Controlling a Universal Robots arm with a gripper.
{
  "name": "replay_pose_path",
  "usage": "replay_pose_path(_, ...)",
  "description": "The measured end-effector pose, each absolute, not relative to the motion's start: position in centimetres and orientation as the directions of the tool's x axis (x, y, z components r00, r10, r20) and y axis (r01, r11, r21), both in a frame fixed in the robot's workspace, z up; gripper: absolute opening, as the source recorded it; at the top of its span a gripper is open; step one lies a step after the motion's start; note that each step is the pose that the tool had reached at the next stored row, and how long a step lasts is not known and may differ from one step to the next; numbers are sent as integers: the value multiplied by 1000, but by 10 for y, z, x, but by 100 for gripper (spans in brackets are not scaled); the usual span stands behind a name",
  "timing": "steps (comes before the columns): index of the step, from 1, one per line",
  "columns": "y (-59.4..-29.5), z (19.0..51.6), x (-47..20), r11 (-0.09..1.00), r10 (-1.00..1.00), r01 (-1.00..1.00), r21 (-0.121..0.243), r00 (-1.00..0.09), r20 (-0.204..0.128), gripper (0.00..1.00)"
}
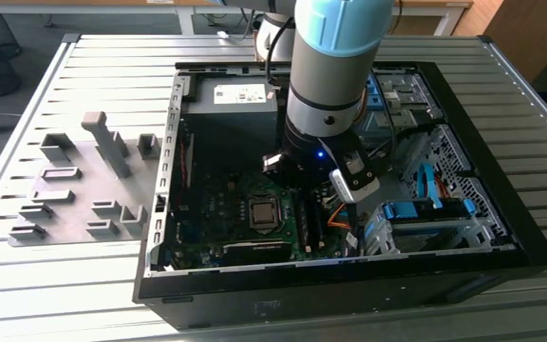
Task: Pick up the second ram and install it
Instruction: 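Insert the second ram into the second slot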
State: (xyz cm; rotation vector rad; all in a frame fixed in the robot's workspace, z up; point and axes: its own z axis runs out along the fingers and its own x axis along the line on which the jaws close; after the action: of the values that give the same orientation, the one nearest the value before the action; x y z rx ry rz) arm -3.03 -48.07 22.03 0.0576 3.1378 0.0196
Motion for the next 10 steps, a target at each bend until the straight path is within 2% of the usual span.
replay_pose_path(10, -481, 220, -30, 1000, 22, 22, 12, -1000, -2, 14)
